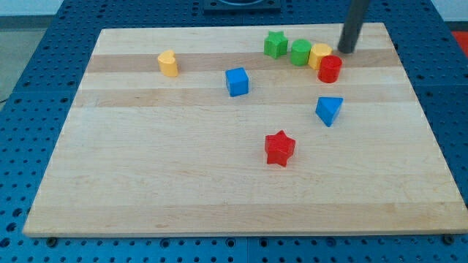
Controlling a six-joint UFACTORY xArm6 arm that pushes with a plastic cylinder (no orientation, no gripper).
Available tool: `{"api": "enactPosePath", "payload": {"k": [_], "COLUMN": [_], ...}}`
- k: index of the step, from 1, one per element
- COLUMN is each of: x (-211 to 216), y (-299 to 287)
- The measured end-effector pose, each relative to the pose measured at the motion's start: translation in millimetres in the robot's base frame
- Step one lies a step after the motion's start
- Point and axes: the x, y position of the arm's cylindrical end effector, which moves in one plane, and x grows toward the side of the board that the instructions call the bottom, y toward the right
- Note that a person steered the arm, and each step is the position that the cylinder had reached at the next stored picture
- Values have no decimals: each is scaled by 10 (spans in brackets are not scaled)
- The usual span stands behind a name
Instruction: Slide the yellow hexagon close to the blue cube
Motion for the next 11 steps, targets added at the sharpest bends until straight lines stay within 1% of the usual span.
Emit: {"api": "enactPosePath", "payload": {"k": [1, 2, 4, 5, 6, 7, 8, 9, 10, 11], "x": [245, 449, 508, 614, 615, 615, 616, 762, 978, 1044], "y": [-473, -733, -306, -647, -1274, -1486, -1256, -1342, -1811, -2099]}}
